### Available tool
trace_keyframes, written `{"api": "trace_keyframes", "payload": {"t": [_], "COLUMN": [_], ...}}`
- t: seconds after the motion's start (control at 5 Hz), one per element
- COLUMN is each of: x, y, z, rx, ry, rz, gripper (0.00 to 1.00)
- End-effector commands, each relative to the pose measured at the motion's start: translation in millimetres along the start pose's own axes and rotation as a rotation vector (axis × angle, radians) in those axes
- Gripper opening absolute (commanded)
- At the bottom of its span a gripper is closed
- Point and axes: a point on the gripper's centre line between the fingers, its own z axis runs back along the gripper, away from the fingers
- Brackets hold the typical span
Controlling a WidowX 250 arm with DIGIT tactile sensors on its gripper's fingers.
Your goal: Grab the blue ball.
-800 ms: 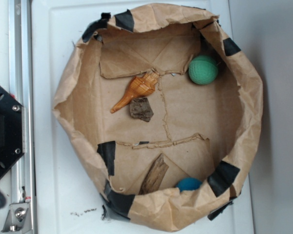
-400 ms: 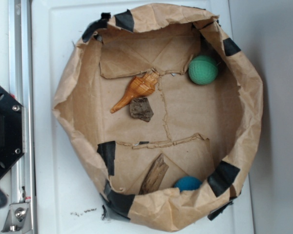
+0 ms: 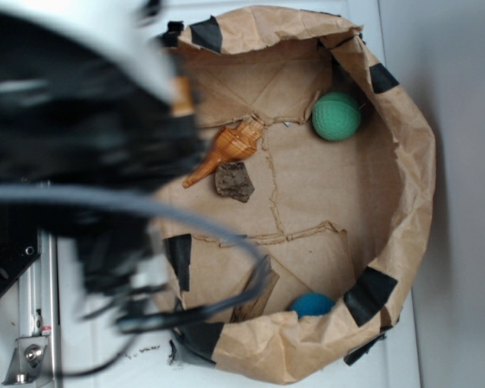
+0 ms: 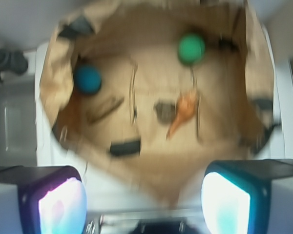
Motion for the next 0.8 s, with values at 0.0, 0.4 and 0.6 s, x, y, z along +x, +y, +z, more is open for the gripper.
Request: {"api": "trace_keyframes", "payload": {"t": [0.0, 0.4, 0.6], "x": [100, 104, 60], "y": [4, 6, 0], "z": [-45, -64, -50], "rx": [0.019, -0.101, -0.194], "ry": [-0.136, -0.34, -0.34], "rz": [-0.374, -0.867, -1.038], "gripper": [1.0, 1.0, 1.0]}}
